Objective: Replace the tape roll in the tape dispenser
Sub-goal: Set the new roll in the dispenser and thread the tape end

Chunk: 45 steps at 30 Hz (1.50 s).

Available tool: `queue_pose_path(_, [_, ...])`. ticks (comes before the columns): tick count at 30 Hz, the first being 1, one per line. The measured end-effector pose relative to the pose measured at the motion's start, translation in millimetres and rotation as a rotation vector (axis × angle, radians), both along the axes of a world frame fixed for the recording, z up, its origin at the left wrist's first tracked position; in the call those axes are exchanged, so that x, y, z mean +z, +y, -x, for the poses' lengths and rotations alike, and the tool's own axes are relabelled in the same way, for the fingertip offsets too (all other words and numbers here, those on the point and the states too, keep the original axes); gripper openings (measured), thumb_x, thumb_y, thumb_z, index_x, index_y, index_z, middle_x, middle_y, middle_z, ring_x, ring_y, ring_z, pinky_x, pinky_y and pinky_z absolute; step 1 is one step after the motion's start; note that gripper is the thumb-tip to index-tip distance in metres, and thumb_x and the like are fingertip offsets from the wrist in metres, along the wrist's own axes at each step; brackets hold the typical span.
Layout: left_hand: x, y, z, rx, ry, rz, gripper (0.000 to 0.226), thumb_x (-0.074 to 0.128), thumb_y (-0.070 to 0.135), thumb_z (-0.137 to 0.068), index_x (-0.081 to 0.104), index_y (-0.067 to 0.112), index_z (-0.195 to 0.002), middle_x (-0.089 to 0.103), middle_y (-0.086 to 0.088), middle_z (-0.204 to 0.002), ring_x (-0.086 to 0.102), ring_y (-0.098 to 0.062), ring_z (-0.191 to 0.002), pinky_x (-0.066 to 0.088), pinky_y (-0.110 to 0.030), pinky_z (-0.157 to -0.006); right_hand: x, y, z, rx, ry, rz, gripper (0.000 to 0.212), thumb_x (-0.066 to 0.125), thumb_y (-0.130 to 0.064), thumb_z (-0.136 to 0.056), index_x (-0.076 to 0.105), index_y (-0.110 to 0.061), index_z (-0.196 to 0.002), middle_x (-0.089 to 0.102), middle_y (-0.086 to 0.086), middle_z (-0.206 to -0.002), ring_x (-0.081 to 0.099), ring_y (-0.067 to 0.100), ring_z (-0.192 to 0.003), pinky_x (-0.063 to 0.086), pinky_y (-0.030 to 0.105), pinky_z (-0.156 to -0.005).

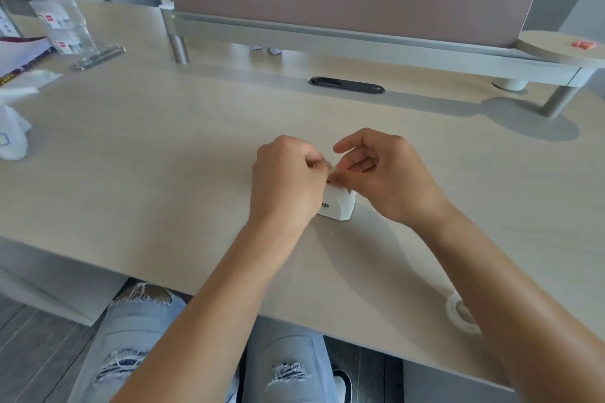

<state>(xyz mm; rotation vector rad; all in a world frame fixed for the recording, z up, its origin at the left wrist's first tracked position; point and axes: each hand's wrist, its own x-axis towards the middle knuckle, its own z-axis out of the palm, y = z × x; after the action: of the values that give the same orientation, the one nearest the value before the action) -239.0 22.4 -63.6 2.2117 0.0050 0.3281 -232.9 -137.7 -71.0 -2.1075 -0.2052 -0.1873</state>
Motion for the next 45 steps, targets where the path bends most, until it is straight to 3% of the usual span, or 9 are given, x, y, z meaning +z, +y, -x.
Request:
queue_pose_path(8, [13.5,-9.2,0.8,0.037,0.016,-0.071,0.018,0.067,0.006,-0.080,0.083,0.014,-0.076,0.077,-0.003,-0.068,0.074,-0.026,-0.064,0.064,-0.036,-0.063,-10.6,0.7,-1.5,-0.011,-0.081,0.027,0.029,0.086,-0.014,-0.082,0.072,-0.018,-0.108,0.069,-0.015,-0.073,0.061,-0.006,-0.061,0.049,0.012,-0.065])
queue_pose_path(20, [21.4,5.3,-11.3,0.067,0.063,-0.040,0.019,0.064,0.011,-0.080,0.080,0.003,-0.081,0.079,-0.018,-0.083,0.069,-0.039,-0.075,0.064,-0.047,-0.073,-15.9,1.5,2.8,-0.046,-0.136,0.056,0.030,0.086,-0.019,-0.082,0.072,-0.021,-0.109,0.073,-0.008,-0.084,0.067,0.009,-0.074,0.050,0.015,-0.067])
queue_pose_path(24, [19.1,25.3,-17.6,0.066,0.119,0.095,0.019,0.063,0.009,-0.081,0.078,-0.002,-0.082,0.079,-0.021,-0.086,0.063,-0.028,-0.070,0.052,-0.029,-0.064,-11.1,5.4,3.8,-0.062,-0.132,0.124,0.028,0.085,-0.019,-0.083,0.073,-0.021,-0.108,0.073,-0.008,-0.085,0.066,0.008,-0.074,0.050,0.014,-0.066])
queue_pose_path(28, [13.5,36.1,-23.1,0.051,0.160,0.216,0.020,0.061,0.009,-0.078,0.073,-0.006,-0.081,0.077,-0.024,-0.088,0.053,-0.023,-0.066,0.049,-0.029,-0.062,0.5,14.6,5.1,-0.088,-0.073,0.228,0.028,0.085,-0.028,-0.084,0.070,-0.024,-0.108,0.070,-0.009,-0.087,0.066,0.008,-0.078,0.053,0.025,-0.063])
queue_pose_path(31, [4.4,43.0,-31.0,0.047,0.178,0.331,0.027,0.057,0.017,-0.068,0.069,-0.005,-0.079,0.072,-0.027,-0.079,0.058,-0.026,-0.064,0.066,-0.052,-0.074,7.7,23.6,5.2,-0.136,-0.043,0.307,0.031,0.084,-0.033,-0.083,0.070,-0.024,-0.110,0.069,-0.010,-0.090,0.067,0.012,-0.082,0.052,0.029,-0.063])
queue_pose_path(34, [-2.9,52.2,-36.0,0.041,0.224,0.427,0.026,0.057,0.018,-0.068,0.067,-0.004,-0.077,0.074,-0.029,-0.084,0.075,-0.043,-0.074,0.065,-0.060,-0.075,10.5,30.8,7.0,-0.199,-0.031,0.390,0.031,0.083,-0.032,-0.083,0.071,-0.024,-0.110,0.069,-0.009,-0.093,0.066,0.014,-0.085,0.053,0.031,-0.071])
queue_pose_path(37, [-3.8,60.5,-36.3,0.012,0.278,0.545,0.014,0.056,0.008,-0.084,0.065,0.002,-0.074,0.075,-0.017,-0.080,0.079,-0.034,-0.069,0.067,-0.055,-0.074,12.0,37.2,10.3,-0.245,-0.015,0.440,0.031,0.082,-0.036,-0.083,0.070,-0.025,-0.109,0.067,-0.010,-0.094,0.064,0.013,-0.085,0.052,0.031,-0.074])
queue_pose_path(42, [-12.1,71.0,-41.4,-0.001,0.309,0.774,0.020,0.044,0.002,-0.100,0.056,0.007,-0.086,0.071,-0.019,-0.095,0.079,-0.027,-0.064,0.066,-0.033,-0.055,14.6,46.4,13.3,-0.300,0.002,0.485,0.032,0.081,-0.042,-0.083,0.070,-0.026,-0.108,0.065,-0.012,-0.094,0.063,0.010,-0.082,0.049,0.031,-0.073])
queue_pose_path(45, [-14.5,75.7,-42.8,0.001,0.336,0.891,0.021,0.038,0.005,-0.106,0.051,0.010,-0.090,0.070,-0.022,-0.104,0.078,-0.030,-0.067,0.066,-0.032,-0.055,15.6,51.3,12.4,-0.320,0.001,0.519,0.032,0.081,-0.041,-0.083,0.070,-0.026,-0.109,0.066,-0.010,-0.095,0.063,0.011,-0.081,0.046,0.030,-0.072])
